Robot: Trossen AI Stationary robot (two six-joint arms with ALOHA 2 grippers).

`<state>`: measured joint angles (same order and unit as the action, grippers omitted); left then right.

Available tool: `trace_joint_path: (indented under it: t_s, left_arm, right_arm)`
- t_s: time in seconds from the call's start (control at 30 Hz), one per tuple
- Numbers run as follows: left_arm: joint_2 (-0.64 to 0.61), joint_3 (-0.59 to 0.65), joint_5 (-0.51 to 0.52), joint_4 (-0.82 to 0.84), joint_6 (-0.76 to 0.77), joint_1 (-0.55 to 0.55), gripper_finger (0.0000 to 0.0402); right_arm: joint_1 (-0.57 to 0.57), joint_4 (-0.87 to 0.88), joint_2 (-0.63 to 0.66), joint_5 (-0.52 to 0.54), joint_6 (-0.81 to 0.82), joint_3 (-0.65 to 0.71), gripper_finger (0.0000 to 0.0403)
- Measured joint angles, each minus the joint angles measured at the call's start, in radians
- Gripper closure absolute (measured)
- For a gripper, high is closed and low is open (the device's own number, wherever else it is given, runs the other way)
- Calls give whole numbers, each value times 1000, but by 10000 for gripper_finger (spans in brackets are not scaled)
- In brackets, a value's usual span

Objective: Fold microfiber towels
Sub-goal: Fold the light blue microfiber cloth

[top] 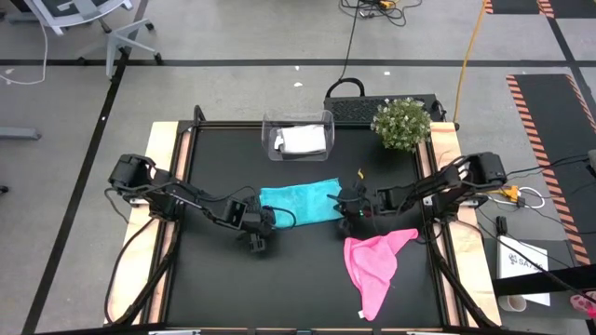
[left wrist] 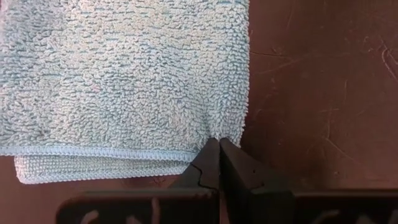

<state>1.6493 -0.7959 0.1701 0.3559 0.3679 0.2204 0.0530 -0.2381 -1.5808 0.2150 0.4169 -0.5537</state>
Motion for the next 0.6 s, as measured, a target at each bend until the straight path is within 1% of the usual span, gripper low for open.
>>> trace_joint_path:
  t_s: [0.2,0.33,0.47,0.6]
  left_arm:
    - [0,0,-4,14,1,16,384]
    - [-1,-1,-10,38,2,23,392]
    - [-2,-1,-14,42,12,23,397]
    - [-44,5,-24,65,34,24,376]
  right_arm:
    - [71,16,1,1,75,0,403]
    - [107,31,1,2,95,0,403]
    - [115,36,1,20,93,0,403]
    - [105,35,27,9,54,-1,403]
